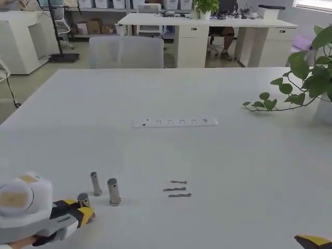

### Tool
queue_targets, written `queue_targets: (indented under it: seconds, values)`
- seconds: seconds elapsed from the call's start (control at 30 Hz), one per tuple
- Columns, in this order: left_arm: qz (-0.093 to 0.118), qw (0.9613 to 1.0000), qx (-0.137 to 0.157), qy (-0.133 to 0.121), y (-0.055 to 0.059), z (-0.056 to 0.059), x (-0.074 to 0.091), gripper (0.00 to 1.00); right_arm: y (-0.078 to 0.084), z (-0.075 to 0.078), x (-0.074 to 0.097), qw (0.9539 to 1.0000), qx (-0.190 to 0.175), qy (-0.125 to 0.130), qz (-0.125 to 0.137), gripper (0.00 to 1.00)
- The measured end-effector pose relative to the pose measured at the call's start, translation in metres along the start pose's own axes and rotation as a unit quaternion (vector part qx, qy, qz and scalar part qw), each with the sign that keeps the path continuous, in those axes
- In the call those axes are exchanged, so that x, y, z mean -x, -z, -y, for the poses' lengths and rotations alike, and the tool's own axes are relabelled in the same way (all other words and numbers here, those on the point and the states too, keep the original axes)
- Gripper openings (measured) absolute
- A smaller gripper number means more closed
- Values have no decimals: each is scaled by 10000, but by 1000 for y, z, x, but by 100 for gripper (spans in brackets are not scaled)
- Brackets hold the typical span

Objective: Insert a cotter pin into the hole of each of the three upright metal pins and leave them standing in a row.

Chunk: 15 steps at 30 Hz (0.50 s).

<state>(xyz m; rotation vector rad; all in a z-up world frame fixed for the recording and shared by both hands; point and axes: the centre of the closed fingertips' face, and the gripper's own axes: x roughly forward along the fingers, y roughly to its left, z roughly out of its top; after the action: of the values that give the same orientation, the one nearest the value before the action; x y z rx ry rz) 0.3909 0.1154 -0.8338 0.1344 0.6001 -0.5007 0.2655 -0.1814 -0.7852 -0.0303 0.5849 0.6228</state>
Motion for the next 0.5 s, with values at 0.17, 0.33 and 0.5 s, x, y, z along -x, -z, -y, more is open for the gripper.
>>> queue_targets:
  seconds: [0.17,0.33,0.5]
  values:
    - [18,10000,61,-47,-2,1,4,10,0,0,-1,10000,-7,-16,12,93]
    - [11,9998,160,-103,-2,2,11,10,0,-2,-2,10000,-3,-52,40,93]
    - [-1,9998,119,-142,-3,7,20,10,0,-4,-3,9999,0,-106,58,93]
